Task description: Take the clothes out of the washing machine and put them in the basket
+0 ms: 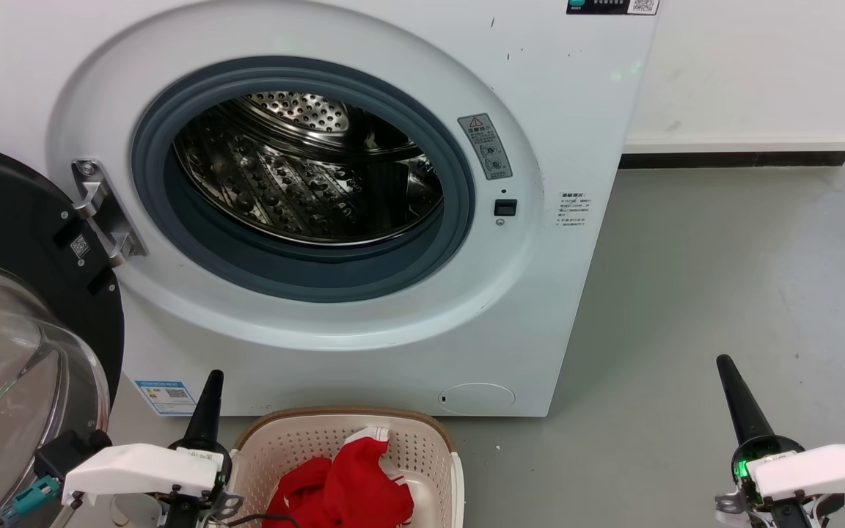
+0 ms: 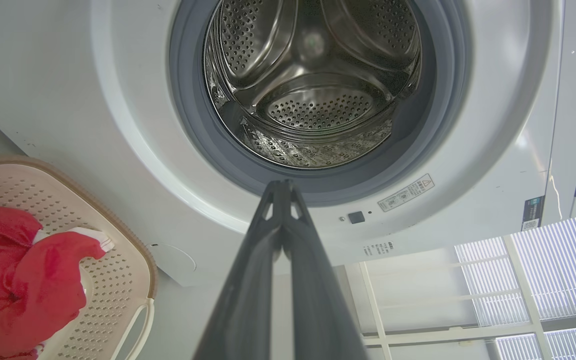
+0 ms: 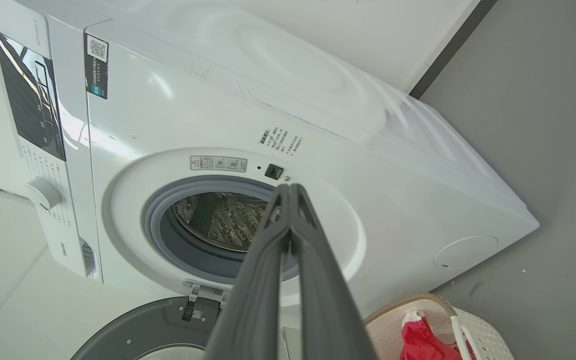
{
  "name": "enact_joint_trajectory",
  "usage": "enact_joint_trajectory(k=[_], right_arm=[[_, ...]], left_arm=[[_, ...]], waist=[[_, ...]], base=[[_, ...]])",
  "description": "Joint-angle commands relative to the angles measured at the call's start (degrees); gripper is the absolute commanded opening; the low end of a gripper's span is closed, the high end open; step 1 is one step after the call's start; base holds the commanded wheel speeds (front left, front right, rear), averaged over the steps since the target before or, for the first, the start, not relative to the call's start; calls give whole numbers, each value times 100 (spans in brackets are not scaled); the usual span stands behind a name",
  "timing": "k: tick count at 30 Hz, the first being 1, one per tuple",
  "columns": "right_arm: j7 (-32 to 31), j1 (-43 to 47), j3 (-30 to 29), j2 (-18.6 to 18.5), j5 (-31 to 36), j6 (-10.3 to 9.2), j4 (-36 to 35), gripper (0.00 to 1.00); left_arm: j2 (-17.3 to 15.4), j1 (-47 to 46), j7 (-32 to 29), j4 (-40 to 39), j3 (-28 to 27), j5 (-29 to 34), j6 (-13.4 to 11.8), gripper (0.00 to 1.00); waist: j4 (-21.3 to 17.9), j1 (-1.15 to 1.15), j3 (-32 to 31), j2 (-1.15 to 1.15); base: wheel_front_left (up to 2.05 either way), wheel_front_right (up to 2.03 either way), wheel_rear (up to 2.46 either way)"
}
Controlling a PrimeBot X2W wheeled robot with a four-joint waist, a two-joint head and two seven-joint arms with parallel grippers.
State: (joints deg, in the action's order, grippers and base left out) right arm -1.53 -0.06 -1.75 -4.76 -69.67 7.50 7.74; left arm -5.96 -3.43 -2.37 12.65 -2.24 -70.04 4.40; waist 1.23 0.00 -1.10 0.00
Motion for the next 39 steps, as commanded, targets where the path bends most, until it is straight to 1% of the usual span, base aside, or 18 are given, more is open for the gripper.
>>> enact_joint_trajectory(k=[1, 16, 39], right_arm=[[-12, -152, -25, -30, -151, -1, 7, 0], [-112, -316, -93, -19, -934, -1, 213, 0], [-248, -523, -194, 9, -1906, -1, 474, 0]], left_arm=[[14, -135, -26, -25, -47, -128, 39, 0], [114, -207, -158, 33, -178, -834, 129, 0], [241, -274, -335, 108, -346, -1719, 258, 0]], waist=[[-3, 0, 3, 0], [-37, 0, 39, 0], [-87, 0, 91, 0]], base=[[0, 0, 0], [0, 0, 0], [0, 0, 0]])
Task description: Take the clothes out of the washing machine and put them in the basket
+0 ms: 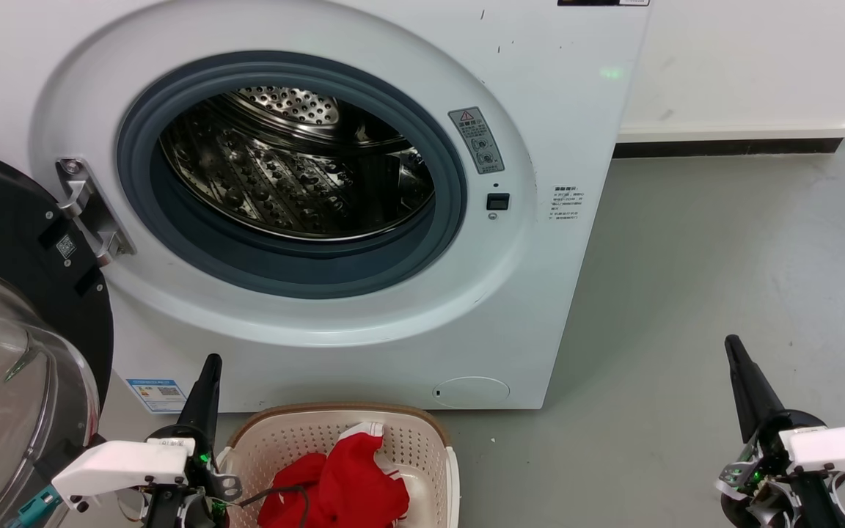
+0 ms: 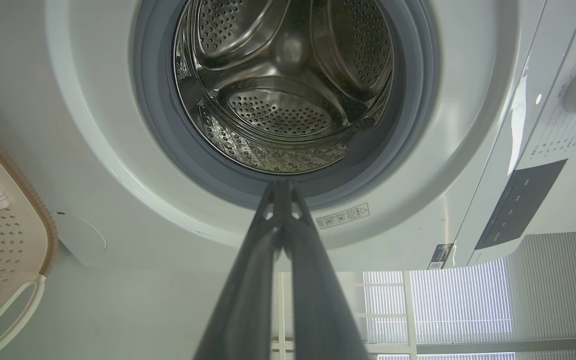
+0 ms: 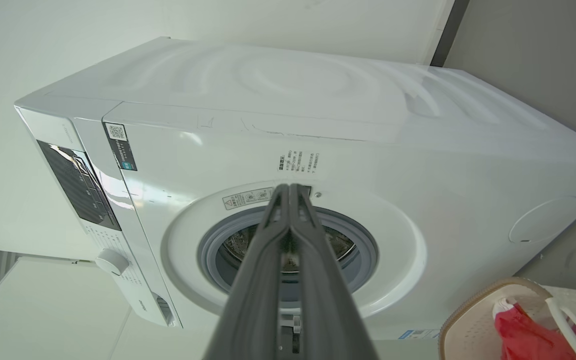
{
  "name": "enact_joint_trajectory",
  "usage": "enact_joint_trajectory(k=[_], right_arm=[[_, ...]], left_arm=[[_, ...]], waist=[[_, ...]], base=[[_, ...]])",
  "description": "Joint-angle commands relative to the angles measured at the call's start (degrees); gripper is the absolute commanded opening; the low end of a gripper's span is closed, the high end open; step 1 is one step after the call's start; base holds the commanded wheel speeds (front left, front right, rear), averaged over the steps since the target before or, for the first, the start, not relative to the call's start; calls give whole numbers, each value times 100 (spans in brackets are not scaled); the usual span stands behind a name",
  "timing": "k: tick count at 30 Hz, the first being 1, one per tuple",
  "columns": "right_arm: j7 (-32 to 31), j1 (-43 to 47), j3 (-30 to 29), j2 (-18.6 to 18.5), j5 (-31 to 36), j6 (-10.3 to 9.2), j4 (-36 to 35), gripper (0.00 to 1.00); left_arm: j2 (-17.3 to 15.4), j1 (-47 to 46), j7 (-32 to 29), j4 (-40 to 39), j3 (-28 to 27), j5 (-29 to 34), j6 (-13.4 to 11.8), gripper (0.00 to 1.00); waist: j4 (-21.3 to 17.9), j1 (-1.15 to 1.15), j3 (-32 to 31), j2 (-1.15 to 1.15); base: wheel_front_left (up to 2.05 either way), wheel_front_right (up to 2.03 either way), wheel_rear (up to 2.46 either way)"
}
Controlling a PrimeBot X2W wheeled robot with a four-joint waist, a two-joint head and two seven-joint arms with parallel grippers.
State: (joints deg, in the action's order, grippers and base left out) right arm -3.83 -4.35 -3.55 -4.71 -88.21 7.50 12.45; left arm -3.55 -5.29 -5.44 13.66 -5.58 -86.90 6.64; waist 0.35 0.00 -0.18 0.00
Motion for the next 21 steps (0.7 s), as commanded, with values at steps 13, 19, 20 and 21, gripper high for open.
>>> enact_joint_trajectory(k=[13, 19, 20, 21], right_arm=[[-81, -199, -71, 22, -551, -2, 145, 0], [-109, -207, -89, 33, -601, -2, 160, 0], [-112, -207, -92, 34, -597, -2, 161, 0], [-115, -208, -95, 36, -593, -2, 161, 0]], left_arm=[[70, -114, -109, 43, -107, -500, 90, 0], [81, -115, -126, 47, -115, -553, 100, 0], [81, -114, -126, 47, -115, -553, 97, 0], [81, -114, -126, 47, -115, -553, 97, 0]], waist=[[-29, 0, 30, 0], [-35, 0, 36, 0], [-35, 0, 36, 0], [-35, 0, 36, 0]], base=[[0, 0, 0], [0, 0, 0], [0, 0, 0], [0, 0, 0]])
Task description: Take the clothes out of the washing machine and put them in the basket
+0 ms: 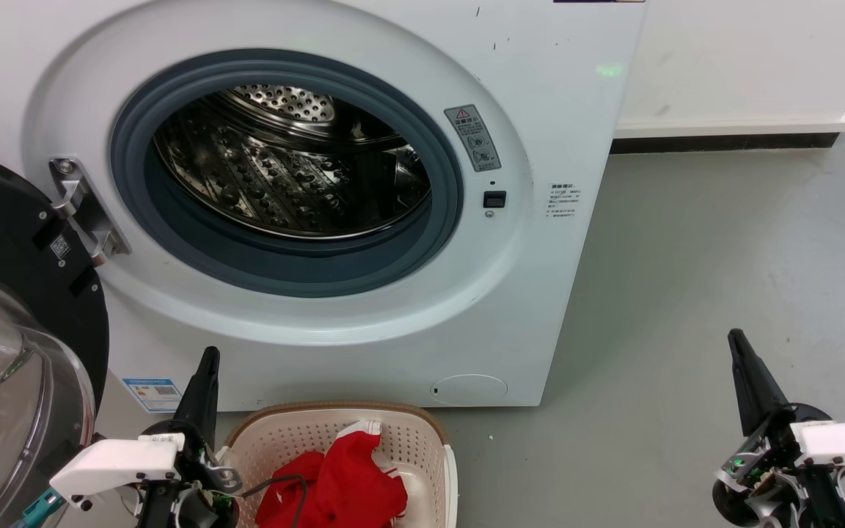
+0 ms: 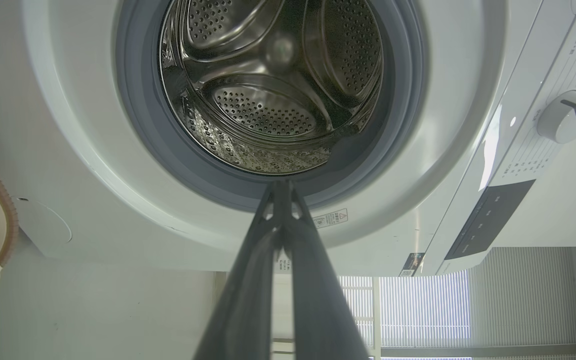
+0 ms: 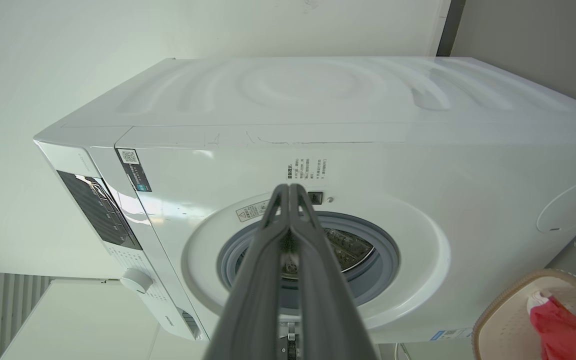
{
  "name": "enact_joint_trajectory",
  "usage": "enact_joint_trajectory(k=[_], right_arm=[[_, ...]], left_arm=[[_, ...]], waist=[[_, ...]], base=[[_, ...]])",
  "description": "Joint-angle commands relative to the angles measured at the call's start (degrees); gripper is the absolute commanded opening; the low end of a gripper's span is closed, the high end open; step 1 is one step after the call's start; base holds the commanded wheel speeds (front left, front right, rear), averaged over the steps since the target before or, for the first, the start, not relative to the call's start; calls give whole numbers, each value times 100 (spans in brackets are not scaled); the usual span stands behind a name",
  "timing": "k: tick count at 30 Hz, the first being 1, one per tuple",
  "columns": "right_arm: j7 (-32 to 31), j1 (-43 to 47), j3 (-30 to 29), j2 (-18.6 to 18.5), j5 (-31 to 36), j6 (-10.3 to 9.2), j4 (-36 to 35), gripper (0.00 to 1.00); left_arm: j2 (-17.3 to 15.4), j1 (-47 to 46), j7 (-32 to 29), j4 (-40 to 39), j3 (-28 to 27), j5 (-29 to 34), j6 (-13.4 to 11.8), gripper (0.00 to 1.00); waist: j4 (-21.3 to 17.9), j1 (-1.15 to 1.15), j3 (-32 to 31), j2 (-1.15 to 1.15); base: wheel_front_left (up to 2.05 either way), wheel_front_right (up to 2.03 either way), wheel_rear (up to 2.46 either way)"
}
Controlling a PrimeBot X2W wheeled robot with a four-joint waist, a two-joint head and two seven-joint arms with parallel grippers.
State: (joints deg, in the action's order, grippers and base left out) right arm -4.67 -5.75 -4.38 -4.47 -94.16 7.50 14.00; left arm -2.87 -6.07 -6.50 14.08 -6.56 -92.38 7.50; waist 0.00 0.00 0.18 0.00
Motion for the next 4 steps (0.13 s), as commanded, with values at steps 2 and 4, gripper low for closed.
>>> enact_joint_trajectory(k=[2, 4], right_arm=[[-31, -68, -17, 15, 9, -2, 6, 0], [-32, -69, -21, 19, 16, -2, 6, 0]], left_arm=[[13, -35, -21, 5, -16, -5, 12, 0], [13, -34, -20, 5, -16, -5, 12, 0]], waist=[[0, 0, 0, 0], [0, 0, 0, 0]], base=[[0, 0, 0], [0, 0, 0]])
